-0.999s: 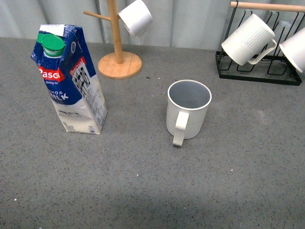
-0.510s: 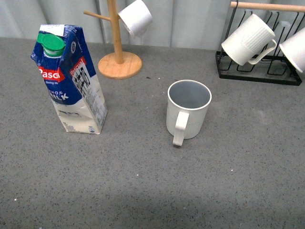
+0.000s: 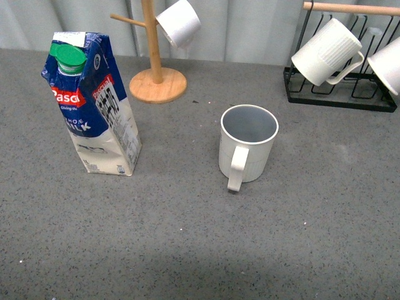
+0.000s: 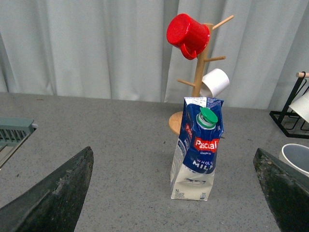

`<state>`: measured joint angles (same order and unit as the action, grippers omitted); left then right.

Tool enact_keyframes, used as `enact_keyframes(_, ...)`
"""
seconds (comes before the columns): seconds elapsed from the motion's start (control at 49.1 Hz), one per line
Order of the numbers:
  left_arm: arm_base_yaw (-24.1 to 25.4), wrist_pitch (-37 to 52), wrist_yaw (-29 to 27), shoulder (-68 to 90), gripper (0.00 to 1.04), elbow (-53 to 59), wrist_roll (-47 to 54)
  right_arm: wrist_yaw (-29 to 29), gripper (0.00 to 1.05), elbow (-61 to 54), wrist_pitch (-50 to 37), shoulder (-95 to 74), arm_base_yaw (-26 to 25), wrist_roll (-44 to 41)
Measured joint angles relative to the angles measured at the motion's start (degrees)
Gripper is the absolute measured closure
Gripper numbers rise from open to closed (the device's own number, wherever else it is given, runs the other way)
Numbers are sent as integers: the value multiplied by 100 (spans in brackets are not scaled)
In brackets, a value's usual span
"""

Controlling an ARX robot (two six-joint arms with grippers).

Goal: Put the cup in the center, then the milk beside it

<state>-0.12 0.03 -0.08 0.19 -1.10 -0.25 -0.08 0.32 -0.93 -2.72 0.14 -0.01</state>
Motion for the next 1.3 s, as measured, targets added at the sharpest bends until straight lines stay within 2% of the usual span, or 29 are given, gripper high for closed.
enact_keyframes(0.347,0,0,7,0,7,0,0,0,102,0,85,243,0,-7)
enact_keyframes(0.428,0,0,7,0,7,0,0,-2,90,0,85,243,0,-4)
enact_keyframes(0.55,0,0,7,0,7,0,0,0,67,0,85,243,0,-2)
enact_keyframes(0.775,0,0,7,0,7,0,0,0,35,0,85,247,0,-2)
enact_keyframes(0.897,0,0,7,0,7,0,0,0,8,0,85,247,0,-2)
enact_keyframes(1.182,-4,-7,-35,7,7,-4,-2,0,9,0,85,247,0,0)
enact_keyframes(1.244,-136,-155,-966,605,7,-127,-96,0,9,0,85,247,0,0)
enact_keyframes(1.264,-90,-15,-1088,881,7,-133,-138,2,9,0,85,247,0,2)
enact_keyframes(1.305,70,509,-990,1580,7,-142,-160,0,9,0,85,251,0,0)
